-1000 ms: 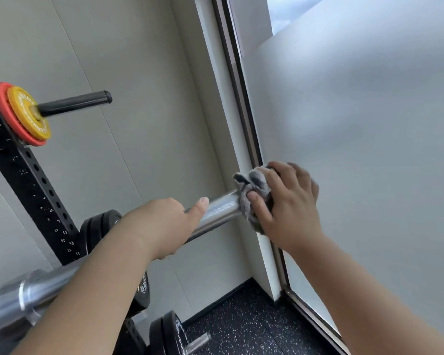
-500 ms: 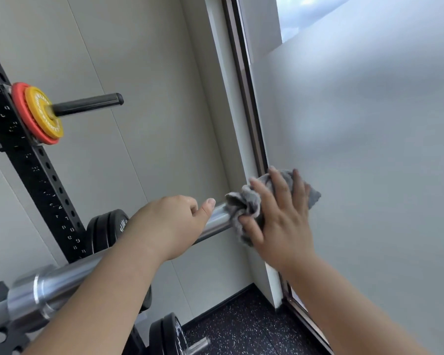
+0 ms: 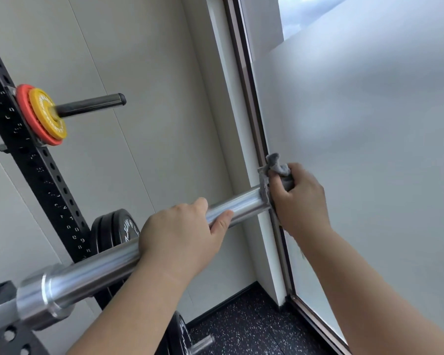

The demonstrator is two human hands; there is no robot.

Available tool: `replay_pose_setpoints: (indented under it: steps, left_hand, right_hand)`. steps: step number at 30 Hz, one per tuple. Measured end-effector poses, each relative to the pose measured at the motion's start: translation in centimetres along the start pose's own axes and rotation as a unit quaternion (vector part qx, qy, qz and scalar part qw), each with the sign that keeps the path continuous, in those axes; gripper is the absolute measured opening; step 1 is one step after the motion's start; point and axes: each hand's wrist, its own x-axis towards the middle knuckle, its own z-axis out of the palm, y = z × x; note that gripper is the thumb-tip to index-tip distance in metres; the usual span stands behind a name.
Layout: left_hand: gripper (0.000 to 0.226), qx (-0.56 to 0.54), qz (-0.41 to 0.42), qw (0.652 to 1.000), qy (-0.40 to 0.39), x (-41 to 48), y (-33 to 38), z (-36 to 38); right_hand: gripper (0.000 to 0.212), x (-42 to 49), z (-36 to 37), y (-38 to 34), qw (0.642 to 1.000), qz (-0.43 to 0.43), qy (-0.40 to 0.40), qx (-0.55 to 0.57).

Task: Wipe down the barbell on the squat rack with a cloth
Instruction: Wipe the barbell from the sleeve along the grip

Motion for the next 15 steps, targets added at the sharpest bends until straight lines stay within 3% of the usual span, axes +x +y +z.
replay_pose_setpoints:
  steps: [10, 15]
  left_hand:
    - [0.063, 0.026, -0.026, 0.999, 0.007, -0.3, 0.6, 0.3]
    - [0.062, 0.023, -0.031, 0.999, 0.011, -0.3, 0.8, 0.2]
  right_hand:
    - [0.025, -2.4, 0.0, -0.3, 0.995, -0.021, 0.042, -0.091]
    - [0.025, -1.5, 0.1, -1.0, 0.999, -0.003, -0.013, -0.039]
